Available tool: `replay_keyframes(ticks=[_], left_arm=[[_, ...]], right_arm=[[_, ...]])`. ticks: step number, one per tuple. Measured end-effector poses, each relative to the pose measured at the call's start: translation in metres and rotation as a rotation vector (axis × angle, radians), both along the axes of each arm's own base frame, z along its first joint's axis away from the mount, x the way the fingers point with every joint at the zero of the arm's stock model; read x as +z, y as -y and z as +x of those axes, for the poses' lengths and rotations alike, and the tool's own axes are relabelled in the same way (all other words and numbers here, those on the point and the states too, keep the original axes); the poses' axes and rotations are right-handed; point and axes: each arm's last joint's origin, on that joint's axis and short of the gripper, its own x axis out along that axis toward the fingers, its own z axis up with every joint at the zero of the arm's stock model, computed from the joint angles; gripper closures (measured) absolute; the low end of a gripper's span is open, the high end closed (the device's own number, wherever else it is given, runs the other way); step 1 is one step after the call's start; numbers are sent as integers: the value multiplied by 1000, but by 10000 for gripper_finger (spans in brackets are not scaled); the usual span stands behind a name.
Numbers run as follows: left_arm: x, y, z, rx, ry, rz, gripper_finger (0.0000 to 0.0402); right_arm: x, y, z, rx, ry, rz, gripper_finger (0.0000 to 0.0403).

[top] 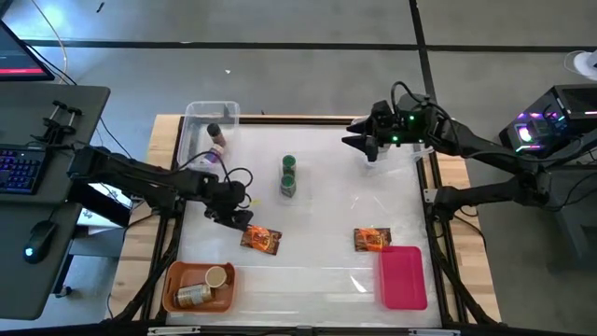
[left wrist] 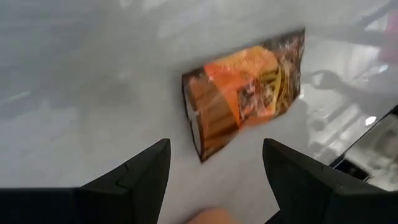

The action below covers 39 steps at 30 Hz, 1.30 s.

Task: Sort spices by type
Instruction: Put the left orange seasoning bag into the red bin

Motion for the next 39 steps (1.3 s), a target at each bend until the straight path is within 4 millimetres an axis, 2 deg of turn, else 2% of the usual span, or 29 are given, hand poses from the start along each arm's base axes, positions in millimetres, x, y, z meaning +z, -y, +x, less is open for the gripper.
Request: replay_keyframes(ticks=[6,13,18,23,29,31,34,39], left_arm=[[-24,-2,-10,113,-16,-68,161],[-25,3,-8,103,16,-83,170],[-31,7,-6,89,-12,-74,226],[-42,11,9,86,31,-86,286],[-50,12,21,80,86,-80,316],[-50,12,23,68,111,-77,336],[-49,12,25,45,155,-61,385],[-36,5,26,54,240,-46,398]], right_arm=[[-5,3,5,-4,-21,8,151],[-11,6,12,-6,-47,19,151],[-12,6,13,-7,-49,19,151],[-12,6,13,-7,-50,19,151],[-12,6,13,-7,-51,20,151],[-12,6,13,-7,-51,20,151],[-12,6,13,-7,-51,20,151],[-12,6,13,-9,-51,23,151]])
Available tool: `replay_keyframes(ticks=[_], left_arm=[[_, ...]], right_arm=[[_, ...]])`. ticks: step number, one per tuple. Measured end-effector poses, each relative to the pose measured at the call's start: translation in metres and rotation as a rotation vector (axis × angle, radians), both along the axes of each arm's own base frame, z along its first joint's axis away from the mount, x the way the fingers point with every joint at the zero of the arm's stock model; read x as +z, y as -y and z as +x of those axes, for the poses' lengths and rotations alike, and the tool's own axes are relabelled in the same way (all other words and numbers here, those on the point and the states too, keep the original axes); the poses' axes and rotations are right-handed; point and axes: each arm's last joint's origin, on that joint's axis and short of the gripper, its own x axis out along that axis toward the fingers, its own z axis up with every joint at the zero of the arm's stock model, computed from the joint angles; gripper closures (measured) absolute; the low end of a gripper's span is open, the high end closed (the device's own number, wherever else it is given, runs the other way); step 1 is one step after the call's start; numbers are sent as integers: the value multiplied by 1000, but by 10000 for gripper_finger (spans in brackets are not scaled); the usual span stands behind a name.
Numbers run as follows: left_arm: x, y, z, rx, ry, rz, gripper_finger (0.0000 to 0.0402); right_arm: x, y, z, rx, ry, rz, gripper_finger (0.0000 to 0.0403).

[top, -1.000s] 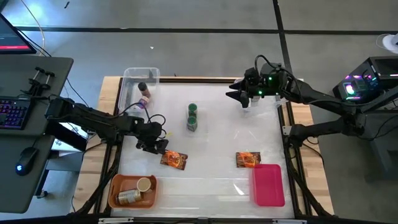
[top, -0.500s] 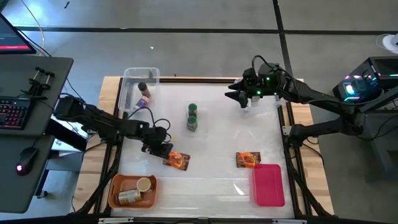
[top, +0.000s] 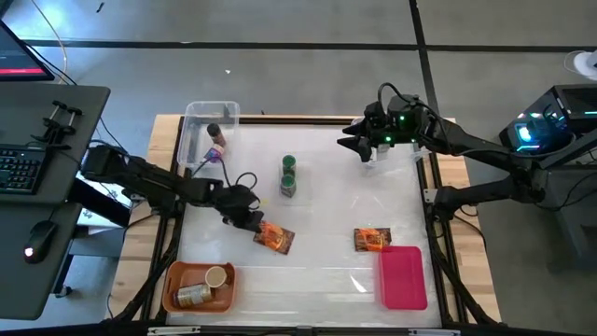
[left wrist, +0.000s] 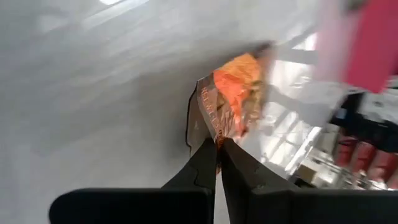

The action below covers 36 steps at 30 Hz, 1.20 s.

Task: Sort spices by type
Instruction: Put the left orange seasoning bag into the red bin

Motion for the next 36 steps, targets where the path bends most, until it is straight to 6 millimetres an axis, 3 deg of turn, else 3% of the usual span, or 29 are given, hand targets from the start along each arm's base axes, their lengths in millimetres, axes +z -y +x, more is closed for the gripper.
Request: replay_keyframes(ticks=[6,16,21,28,36], left_arm=[[38,-6,-7,-24,211,-2,401],[111,-16,-23,12,511,36,401],[152,-30,-6,62,577,220,401],[198,-67,24,152,652,505,401],[217,-88,36,95,650,561,401]], right_arm=[[0,-1,0,28,9,32,151],[6,-16,4,290,94,295,151],[5,-28,11,288,81,314,151],[-6,-41,35,218,65,308,151],[-1,-35,49,108,188,246,151]])
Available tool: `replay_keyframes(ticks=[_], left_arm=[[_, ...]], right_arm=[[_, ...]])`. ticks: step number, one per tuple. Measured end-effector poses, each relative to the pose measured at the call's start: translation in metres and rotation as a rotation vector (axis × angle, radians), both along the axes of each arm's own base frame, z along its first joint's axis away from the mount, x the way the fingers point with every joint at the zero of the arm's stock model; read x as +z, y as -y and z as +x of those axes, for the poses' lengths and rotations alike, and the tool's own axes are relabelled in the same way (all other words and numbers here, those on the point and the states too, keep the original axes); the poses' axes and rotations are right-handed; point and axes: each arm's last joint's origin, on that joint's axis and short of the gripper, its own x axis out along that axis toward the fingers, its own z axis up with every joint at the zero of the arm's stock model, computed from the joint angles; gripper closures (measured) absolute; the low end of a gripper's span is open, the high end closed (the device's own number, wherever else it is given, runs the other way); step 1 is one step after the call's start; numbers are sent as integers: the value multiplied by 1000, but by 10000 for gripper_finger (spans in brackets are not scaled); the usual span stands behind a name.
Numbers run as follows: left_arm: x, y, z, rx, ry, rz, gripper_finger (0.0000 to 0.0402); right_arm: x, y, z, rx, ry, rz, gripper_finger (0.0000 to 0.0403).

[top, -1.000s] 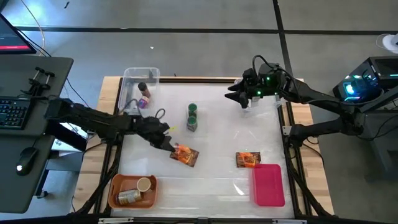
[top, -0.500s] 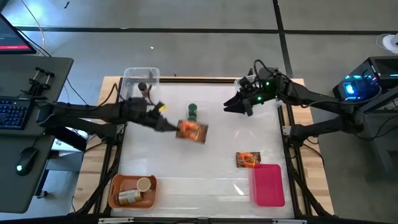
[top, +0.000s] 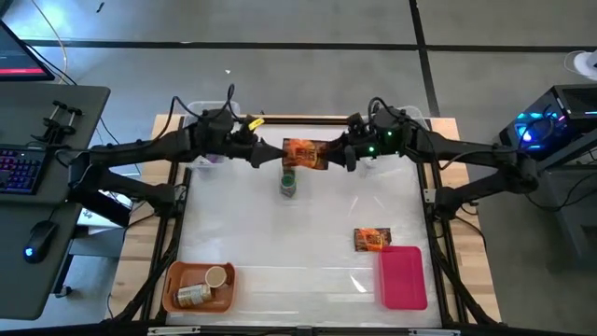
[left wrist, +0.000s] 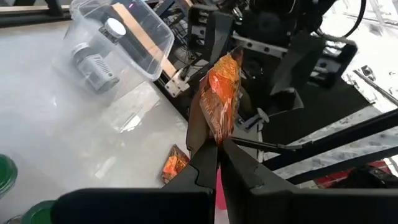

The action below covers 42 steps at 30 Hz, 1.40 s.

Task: Sort spices by type
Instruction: Put the left orange seasoning bag into the red bin

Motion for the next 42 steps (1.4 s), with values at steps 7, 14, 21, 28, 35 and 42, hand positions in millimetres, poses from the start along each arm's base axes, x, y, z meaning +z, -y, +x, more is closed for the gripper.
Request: replay_keyframes(ticks=[7,14,21,28,35,42], left_arm=[[-2,-3,12,-10,35,7,401],[-6,-7,21,-19,53,1,401],[-4,-13,18,-22,61,101,401],[-9,-30,10,-17,7,130,369],[-16,-37,-3,-64,-92,134,276],[-5,-33,-14,-77,-63,221,208]], right_arm=[[-1,2,7,-23,34,20,159],[-5,4,11,-59,18,43,277],[-3,4,9,-66,30,54,384],[10,5,-13,-84,27,38,396],[25,-1,-60,-171,-39,6,398],[19,-21,-98,-139,-217,94,400]])
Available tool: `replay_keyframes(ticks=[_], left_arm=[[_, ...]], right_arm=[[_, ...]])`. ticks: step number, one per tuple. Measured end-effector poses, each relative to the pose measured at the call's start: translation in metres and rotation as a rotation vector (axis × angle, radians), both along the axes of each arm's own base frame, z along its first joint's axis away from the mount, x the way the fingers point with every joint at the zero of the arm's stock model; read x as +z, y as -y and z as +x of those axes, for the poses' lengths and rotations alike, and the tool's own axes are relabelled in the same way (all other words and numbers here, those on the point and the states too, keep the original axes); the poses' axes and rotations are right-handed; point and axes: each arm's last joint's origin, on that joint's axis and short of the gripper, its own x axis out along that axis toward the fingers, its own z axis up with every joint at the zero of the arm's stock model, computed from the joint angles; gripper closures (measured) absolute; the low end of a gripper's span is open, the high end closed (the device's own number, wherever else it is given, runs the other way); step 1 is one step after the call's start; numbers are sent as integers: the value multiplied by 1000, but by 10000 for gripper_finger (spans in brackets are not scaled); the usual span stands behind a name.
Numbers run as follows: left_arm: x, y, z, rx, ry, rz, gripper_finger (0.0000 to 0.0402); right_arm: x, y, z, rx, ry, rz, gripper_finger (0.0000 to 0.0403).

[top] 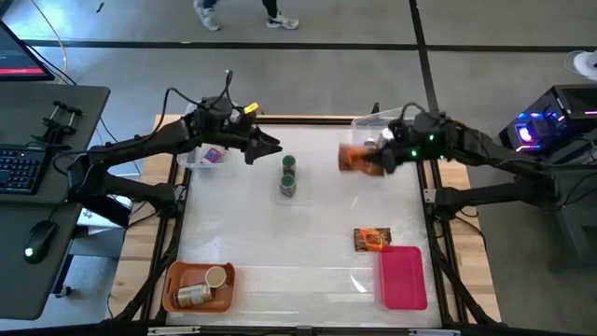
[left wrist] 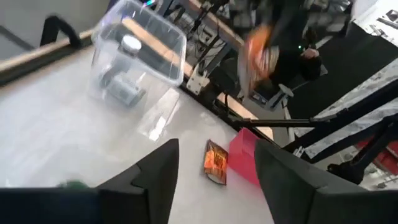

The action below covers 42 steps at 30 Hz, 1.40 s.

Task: Sort spices by type
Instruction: Put the left orange seasoning bag into the red bin

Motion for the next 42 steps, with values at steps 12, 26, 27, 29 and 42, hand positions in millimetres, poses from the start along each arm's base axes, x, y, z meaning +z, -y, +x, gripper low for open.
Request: replay_keyframes(ticks=[12,26,27,29,42], left_arm=[[1,-5,-3,22,3,34,197],[2,-13,-5,69,14,45,197],[2,-13,-5,69,14,45,197],[2,-13,-5,69,14,45,197],[2,-13,-5,70,14,41,197]], right_arm=[[-83,-79,-18,241,-717,640,400],[-148,-142,-21,556,-992,918,400],[-155,-144,-21,577,-996,923,400],[-163,-147,-20,598,-993,921,397],[-170,-147,-14,547,-925,866,345]])
